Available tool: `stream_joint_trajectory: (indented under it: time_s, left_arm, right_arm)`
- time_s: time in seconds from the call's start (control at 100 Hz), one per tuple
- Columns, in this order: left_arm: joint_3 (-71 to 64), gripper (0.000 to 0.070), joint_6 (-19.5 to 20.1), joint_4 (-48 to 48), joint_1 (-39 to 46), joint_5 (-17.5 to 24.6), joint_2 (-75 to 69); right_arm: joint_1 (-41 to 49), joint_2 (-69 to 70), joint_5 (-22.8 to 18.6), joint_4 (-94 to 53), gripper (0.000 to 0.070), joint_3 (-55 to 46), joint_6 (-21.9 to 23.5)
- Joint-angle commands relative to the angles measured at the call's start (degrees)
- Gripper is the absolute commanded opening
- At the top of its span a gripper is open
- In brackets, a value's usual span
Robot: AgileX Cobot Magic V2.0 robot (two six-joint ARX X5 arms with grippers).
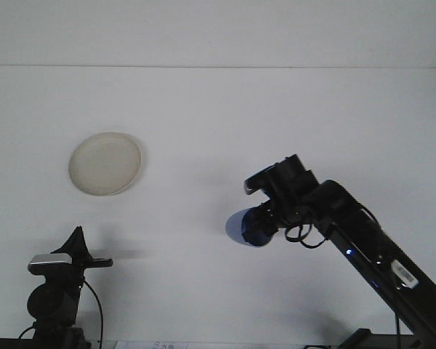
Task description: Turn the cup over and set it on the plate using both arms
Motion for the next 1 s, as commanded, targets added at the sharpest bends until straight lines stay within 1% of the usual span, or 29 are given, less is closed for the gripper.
stream_joint_trajectory:
  time_s: [0.0, 0.13, 0.3, 0.59, 0.67, 0.7, 0.74, 0.8, 0.83, 0.87, 0.89, 0.99]
  left_arm:
    - [-1.1, 0.0012, 0.7, 0.6, 0.1, -0.2, -0.1]
    - [-1.1, 0.0012, 0.7, 0.6, 0.1, -0.2, -0.1]
    - [-1.1, 0.0012, 0.7, 0.6, 0.1, -0.2, -0.1]
    - [-1.1, 0.0012, 0.7, 0.6, 0.1, -0.2, -0.1]
    - [-1.1, 0.0012, 0.7, 0.6, 0.1, -0.2, -0.1]
    - [-1.1, 0.0012, 0.7, 0.6, 0.1, -0.2, -0.1]
    - [-1.1, 0.0012, 0.7, 0.6, 0.1, -0.2, -0.1]
    - [-1.1, 0.0012, 0.7, 0.6, 0.1, -0.2, -0.1]
    - [-1.1, 0.0012, 0.7, 0.6, 0.1, -0.2, -0.1]
    - [-1.1, 0.0012, 0.7, 0.6, 0.1, -0.2, -0.1]
    - [-1.1, 0.0012, 0.7, 0.6, 0.1, -0.2, -0.1]
    - [-1.1, 0.0012, 0.7, 0.6, 0.1, -0.2, -0.1]
  right_arm:
    - [2.6, 3.5, 0.4, 0.0, 0.0, 1.6, -0.8]
    - [6.1, 8.7, 0.6, -1.3, 0.0, 1.7, -1.5]
    - [9.7, 13.8, 3.3, -4.6, 0.0, 2.3, -3.0]
    - [13.3, 15.1, 3.3, -4.2, 0.0, 2.3, -3.1]
    - [13.5, 15.1, 3.2, -4.2, 0.0012, 2.3, -3.1]
    - [13.5, 15.1, 2.9, -4.1, 0.0041, 2.3, -3.1]
    - [13.5, 15.1, 2.7, -4.1, 0.0114, 2.3, -3.1]
    - [13.5, 15.1, 2.7, -3.9, 0.0316, 2.3, -3.1]
    - [13.5, 15.1, 2.7, -3.7, 0.0406, 2.3, -3.0]
    - [13.5, 15.1, 2.7, -3.6, 0.0491, 2.3, -3.1]
    - [13.5, 15.1, 2.7, -3.6, 0.0507, 2.3, -3.1]
    - [13.5, 15.0, 2.7, -4.0, 0.0508, 2.8, -3.2]
